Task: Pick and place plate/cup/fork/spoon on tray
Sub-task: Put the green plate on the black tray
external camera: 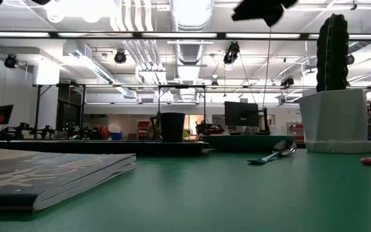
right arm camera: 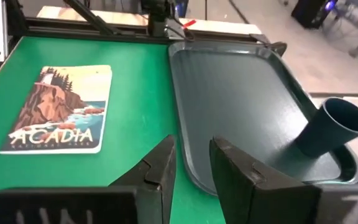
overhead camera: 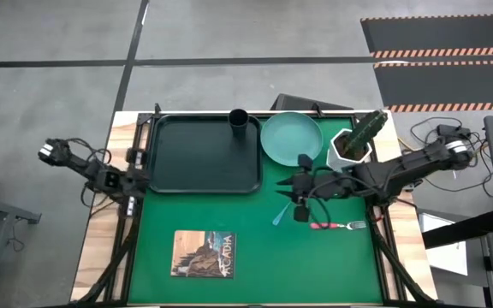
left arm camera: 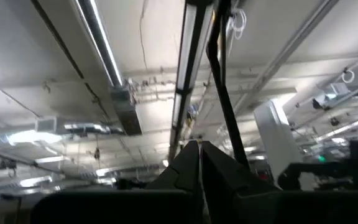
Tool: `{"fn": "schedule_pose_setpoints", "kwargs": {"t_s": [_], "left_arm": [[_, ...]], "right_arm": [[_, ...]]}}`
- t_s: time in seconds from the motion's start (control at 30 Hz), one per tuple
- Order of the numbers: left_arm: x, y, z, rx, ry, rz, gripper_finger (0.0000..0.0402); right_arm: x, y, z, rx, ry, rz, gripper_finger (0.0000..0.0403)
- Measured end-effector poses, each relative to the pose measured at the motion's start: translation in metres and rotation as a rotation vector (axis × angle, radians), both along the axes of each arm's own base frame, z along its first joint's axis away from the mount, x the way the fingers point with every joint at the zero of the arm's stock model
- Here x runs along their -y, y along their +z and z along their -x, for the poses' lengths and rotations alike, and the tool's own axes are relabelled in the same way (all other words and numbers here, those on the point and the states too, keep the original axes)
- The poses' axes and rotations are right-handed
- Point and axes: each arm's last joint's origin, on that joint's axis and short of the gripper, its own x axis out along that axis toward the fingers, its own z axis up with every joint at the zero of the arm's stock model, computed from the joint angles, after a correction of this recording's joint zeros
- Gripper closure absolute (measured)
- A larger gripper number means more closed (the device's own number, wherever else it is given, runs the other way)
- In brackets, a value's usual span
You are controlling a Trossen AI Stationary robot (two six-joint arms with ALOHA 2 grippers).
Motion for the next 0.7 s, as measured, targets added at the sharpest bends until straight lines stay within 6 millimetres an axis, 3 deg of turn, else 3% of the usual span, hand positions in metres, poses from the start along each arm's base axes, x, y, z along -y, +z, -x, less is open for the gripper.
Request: {"fn": "schedule_pose_setpoints", "kwargs": {"t_s": [0.17, 0.4, 0.7], "left_arm": [[0.010, 0.015, -0.025, -0.107, 0.009, 0.078, 0.0402], [0.027, 0.043, -0.075, -0.260, 0.223, 0.200, 0.0402], [0.050, 0.067, -0.144, -0.514, 0.407, 0.084, 0.0402]], "right_arm": [[0.008, -0.017, 0.032, 0.108, 0.018, -0.003, 0.0329], [0.017, -0.025, 0.068, 0.301, 0.065, 0.019, 0.0334], [0.023, -0.028, 0.102, 0.445, 0.182, 0.026, 0.0335]]}}
